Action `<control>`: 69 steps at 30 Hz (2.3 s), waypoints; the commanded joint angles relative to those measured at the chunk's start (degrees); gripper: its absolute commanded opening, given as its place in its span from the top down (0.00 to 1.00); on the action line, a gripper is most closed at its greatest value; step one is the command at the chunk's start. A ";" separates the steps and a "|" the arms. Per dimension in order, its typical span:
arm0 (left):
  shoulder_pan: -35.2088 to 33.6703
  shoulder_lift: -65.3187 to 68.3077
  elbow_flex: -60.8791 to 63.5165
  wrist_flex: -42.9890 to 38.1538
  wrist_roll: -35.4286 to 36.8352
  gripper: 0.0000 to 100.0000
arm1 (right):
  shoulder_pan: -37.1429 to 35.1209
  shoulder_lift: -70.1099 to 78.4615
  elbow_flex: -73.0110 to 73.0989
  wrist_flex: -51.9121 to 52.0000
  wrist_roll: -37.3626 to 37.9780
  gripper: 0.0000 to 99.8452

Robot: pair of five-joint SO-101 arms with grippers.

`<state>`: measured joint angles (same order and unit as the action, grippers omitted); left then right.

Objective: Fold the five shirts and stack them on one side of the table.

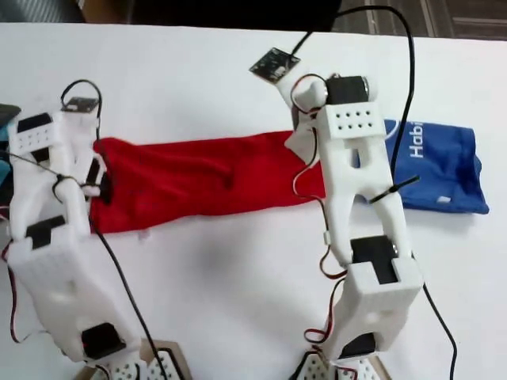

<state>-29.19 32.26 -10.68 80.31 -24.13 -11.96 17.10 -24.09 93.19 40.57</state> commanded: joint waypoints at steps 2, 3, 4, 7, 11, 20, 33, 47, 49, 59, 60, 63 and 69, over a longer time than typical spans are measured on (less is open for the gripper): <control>-0.44 6.33 -10.33 1.67 1.32 0.81 | -0.22 -4.18 -1.93 1.27 0.26 0.84; -0.44 8.18 -12.44 2.55 1.32 0.81 | -0.22 -4.18 -1.93 1.27 0.26 0.85; -0.44 10.02 -14.20 3.52 1.32 0.81 | -0.22 -4.18 -1.93 1.27 0.26 0.86; 0.00 15.47 -19.30 7.56 1.05 0.81 | -0.22 -4.18 -1.93 1.27 0.26 0.88; 1.67 21.01 -25.71 14.24 -2.11 0.84 | -0.31 -4.18 -2.29 1.27 0.09 0.88; 0.70 24.44 -36.44 21.36 -4.31 0.97 | 0.13 -4.62 -2.29 2.24 -0.18 0.88; -2.55 4.66 -34.68 22.07 -4.22 0.97 | 6.37 -22.64 21.98 -3.47 -5.27 0.88; 33.58 -9.32 -25.71 21.19 5.10 0.97 | 27.65 -45.58 61.19 -19.38 -4.84 0.84; 36.92 -8.44 -28.18 20.48 5.63 0.97 | 29.67 -47.34 65.58 -21.41 -4.84 0.80; 50.20 1.41 -41.45 19.52 7.91 0.97 | 36.35 -49.36 87.91 -41.36 -4.84 0.76; 51.25 2.55 -42.33 19.52 7.91 0.97 | 36.18 -49.36 89.67 -43.47 -4.84 0.76; 53.98 6.24 -45.76 19.52 7.91 0.97 | 36.09 -49.36 94.07 -49.63 -5.19 0.76; 58.02 12.48 -54.02 19.52 7.91 0.97 | 36.09 -49.80 95.38 -51.65 -5.27 0.76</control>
<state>26.99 43.96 -59.82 100.53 -16.48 23.74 -30.81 71.30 42.90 35.82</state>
